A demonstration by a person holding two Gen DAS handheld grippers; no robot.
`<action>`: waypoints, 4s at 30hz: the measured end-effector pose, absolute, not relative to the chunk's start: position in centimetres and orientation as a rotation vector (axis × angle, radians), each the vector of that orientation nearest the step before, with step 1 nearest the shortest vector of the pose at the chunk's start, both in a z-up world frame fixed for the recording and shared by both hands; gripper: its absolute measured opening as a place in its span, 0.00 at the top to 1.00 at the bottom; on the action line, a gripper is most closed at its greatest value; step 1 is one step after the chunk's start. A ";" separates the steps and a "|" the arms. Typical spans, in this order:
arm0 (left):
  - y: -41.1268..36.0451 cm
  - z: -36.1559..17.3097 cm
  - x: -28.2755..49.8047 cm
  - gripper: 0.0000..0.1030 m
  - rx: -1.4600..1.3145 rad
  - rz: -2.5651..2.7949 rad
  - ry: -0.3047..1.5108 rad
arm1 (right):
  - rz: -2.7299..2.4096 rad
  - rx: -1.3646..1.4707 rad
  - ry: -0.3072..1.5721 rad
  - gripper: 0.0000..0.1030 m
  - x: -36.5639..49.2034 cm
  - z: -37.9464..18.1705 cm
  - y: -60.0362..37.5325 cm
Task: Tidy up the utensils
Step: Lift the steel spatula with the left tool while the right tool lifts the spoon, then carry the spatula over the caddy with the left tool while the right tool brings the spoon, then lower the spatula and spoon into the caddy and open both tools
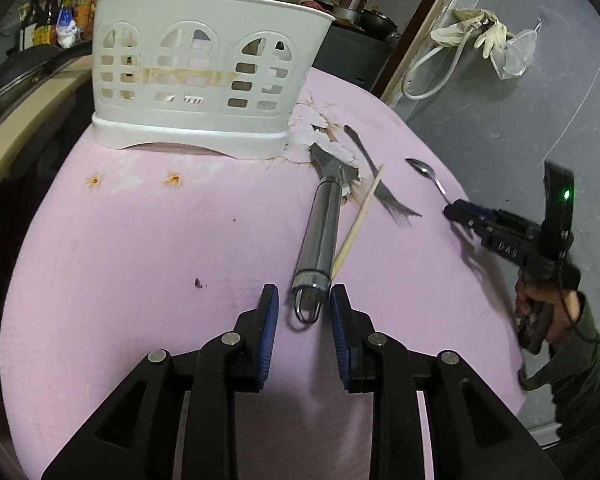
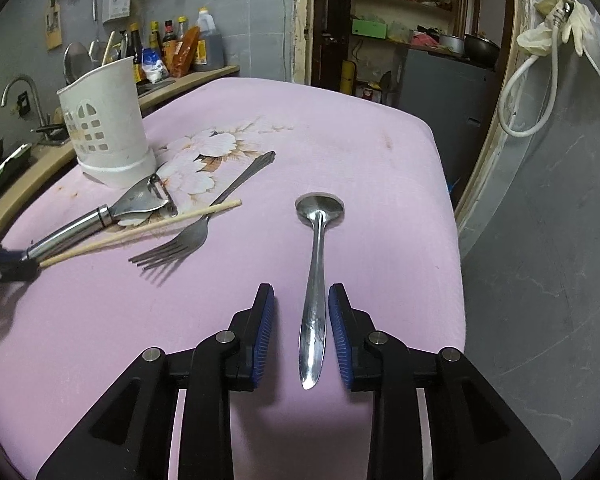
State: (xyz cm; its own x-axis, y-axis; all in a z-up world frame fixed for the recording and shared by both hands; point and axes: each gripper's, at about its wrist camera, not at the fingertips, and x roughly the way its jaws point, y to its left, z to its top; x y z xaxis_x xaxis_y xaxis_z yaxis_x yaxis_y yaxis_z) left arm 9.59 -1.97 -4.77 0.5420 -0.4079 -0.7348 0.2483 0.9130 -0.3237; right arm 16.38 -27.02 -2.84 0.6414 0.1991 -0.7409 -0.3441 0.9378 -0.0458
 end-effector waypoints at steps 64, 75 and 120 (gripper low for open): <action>5.3 -1.2 16.0 0.76 -0.608 -0.127 0.587 | 0.282 -0.213 0.873 0.65 24.3 -3.2 -24.9; 3.4 0.4 14.8 0.82 -0.521 -0.140 0.512 | 0.320 -0.235 0.761 0.69 21.9 -2.1 -24.4; 0.6 4.2 17.6 0.86 -0.403 -0.359 0.586 | 0.365 -0.050 0.183 0.70 15.6 6.7 -22.8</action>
